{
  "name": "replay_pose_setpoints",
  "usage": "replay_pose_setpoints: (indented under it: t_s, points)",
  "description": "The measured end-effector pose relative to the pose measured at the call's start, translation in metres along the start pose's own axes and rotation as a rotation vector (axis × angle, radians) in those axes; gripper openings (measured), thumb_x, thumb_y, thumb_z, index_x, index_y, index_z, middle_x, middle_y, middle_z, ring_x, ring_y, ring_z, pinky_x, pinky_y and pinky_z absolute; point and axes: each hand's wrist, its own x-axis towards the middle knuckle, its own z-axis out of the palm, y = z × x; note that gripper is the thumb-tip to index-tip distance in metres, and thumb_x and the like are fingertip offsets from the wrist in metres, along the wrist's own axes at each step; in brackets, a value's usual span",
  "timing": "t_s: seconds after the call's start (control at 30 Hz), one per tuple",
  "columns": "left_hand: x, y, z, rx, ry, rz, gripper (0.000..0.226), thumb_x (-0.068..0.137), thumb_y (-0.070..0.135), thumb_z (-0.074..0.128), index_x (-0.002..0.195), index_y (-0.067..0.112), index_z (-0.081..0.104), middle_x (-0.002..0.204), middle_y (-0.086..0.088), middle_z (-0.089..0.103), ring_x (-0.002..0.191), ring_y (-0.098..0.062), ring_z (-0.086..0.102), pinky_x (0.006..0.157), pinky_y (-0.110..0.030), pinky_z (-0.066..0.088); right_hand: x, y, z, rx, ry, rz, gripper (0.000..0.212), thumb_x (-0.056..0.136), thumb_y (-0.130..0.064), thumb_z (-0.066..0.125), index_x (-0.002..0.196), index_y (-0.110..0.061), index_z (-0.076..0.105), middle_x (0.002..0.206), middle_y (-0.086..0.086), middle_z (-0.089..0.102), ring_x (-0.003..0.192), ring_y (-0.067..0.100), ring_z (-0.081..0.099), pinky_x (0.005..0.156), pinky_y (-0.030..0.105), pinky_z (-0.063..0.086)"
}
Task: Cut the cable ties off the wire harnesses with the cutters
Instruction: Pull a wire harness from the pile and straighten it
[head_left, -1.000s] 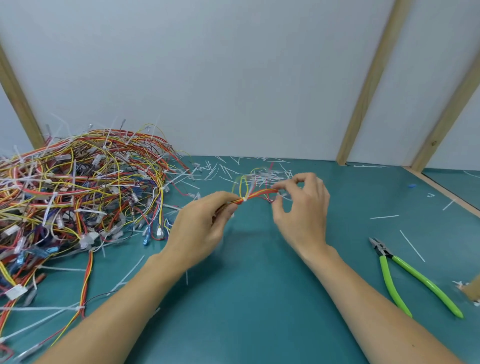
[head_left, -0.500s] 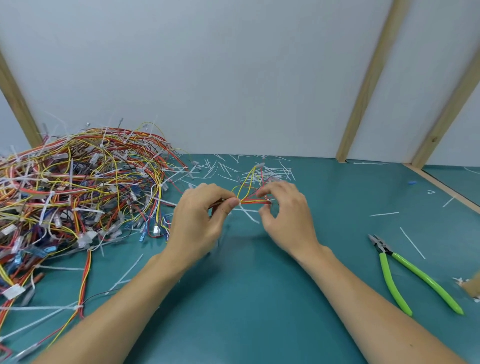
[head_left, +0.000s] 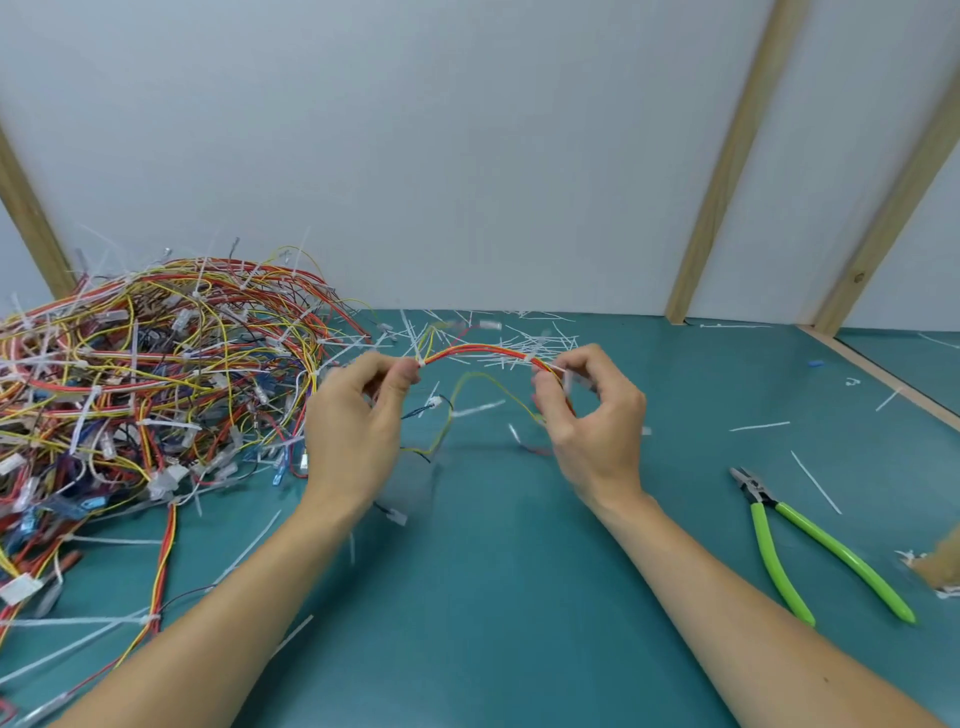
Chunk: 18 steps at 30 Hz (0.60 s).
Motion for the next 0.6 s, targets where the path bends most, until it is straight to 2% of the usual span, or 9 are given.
replay_pose_setpoints:
  t_s: [0.07, 0.13, 0.2, 0.3, 0.33, 0.4, 0.47, 0.6]
  points:
    - [-0.003, -0.006, 0.002, 0.029, -0.080, -0.112, 0.021, 0.099, 0.034, 0.062, 0.079, 0.028, 0.068, 0.059, 0.018, 0.059, 0.059, -0.004, 0.049, 0.058, -0.023, 0.036, -0.004, -0.004, 0.003, 0.035, -0.054, 0.013, 0.016, 0.092, -0.019, 0.068, 0.080, -0.021, 0.057, 0.061, -0.006, 0.057, 0.059, 0.019, 0.061, 0.058, 0.029, 0.047]
    - [-0.008, -0.006, 0.004, 0.186, -0.053, -0.077, 0.008, 0.095, 0.030, 0.066, 0.091, 0.024, 0.065, 0.077, 0.015, 0.062, 0.076, -0.014, 0.057, 0.070, -0.032, 0.042, -0.008, -0.004, 0.005, 0.005, -0.117, 0.019, 0.023, 0.095, -0.018, 0.068, 0.081, -0.032, 0.055, 0.051, -0.011, 0.043, 0.044, 0.009, 0.045, 0.050, 0.019, 0.033]
    - [-0.011, -0.003, 0.004, 0.374, 0.061, 0.126, 0.013, 0.090, 0.019, 0.067, 0.099, 0.015, 0.057, 0.097, 0.003, 0.058, 0.094, -0.024, 0.052, 0.082, -0.037, 0.037, -0.008, 0.000, 0.005, -0.071, -0.156, 0.022, 0.028, 0.096, -0.016, 0.068, 0.077, -0.030, 0.052, 0.050, -0.012, 0.038, 0.041, 0.006, 0.041, 0.049, 0.010, 0.025]
    - [-0.008, 0.009, 0.001, 0.386, 0.180, 0.479, 0.015, 0.082, 0.013, 0.063, 0.092, 0.014, 0.052, 0.095, -0.001, 0.054, 0.094, -0.025, 0.048, 0.084, -0.032, 0.030, -0.006, 0.004, 0.005, -0.156, -0.203, 0.041, 0.030, 0.094, -0.018, 0.067, 0.070, -0.020, 0.050, 0.050, -0.010, 0.040, 0.043, 0.007, 0.044, 0.048, 0.011, 0.025]
    - [-0.009, 0.013, 0.002, 0.380, 0.161, 0.564, 0.014, 0.082, 0.012, 0.062, 0.091, 0.015, 0.053, 0.094, 0.001, 0.056, 0.094, -0.024, 0.050, 0.089, -0.029, 0.030, -0.006, 0.005, 0.005, -0.173, -0.219, 0.043, 0.031, 0.093, -0.021, 0.067, 0.068, -0.023, 0.049, 0.051, -0.009, 0.040, 0.044, 0.009, 0.043, 0.048, 0.013, 0.025]
    - [-0.012, 0.016, 0.004, 0.375, 0.049, 0.657, 0.013, 0.082, 0.014, 0.063, 0.095, 0.016, 0.060, 0.097, 0.005, 0.062, 0.098, -0.022, 0.055, 0.109, -0.029, 0.029, -0.007, 0.005, 0.007, -0.212, -0.257, 0.034, 0.033, 0.091, -0.027, 0.065, 0.065, -0.031, 0.046, 0.052, -0.006, 0.042, 0.048, 0.014, 0.039, 0.049, 0.027, 0.033]
    - [-0.013, 0.015, 0.007, 0.413, -0.090, 0.652, 0.023, 0.085, 0.018, 0.063, 0.107, 0.017, 0.065, 0.108, 0.005, 0.065, 0.108, -0.018, 0.058, 0.122, -0.040, 0.020, -0.009, 0.004, 0.009, -0.230, -0.303, 0.010, 0.029, 0.090, -0.031, 0.065, 0.067, -0.031, 0.048, 0.051, -0.003, 0.044, 0.049, 0.018, 0.040, 0.051, 0.036, 0.039]
    - [-0.013, 0.006, 0.008, 0.497, -0.327, 0.506, 0.038, 0.096, 0.033, 0.052, 0.132, 0.022, 0.060, 0.130, 0.009, 0.062, 0.123, -0.016, 0.056, 0.123, -0.049, 0.021, -0.011, 0.001, 0.009, -0.277, -0.332, -0.059, 0.025, 0.091, -0.029, 0.067, 0.071, -0.028, 0.053, 0.049, -0.006, 0.038, 0.049, 0.018, 0.036, 0.051, 0.038, 0.038]
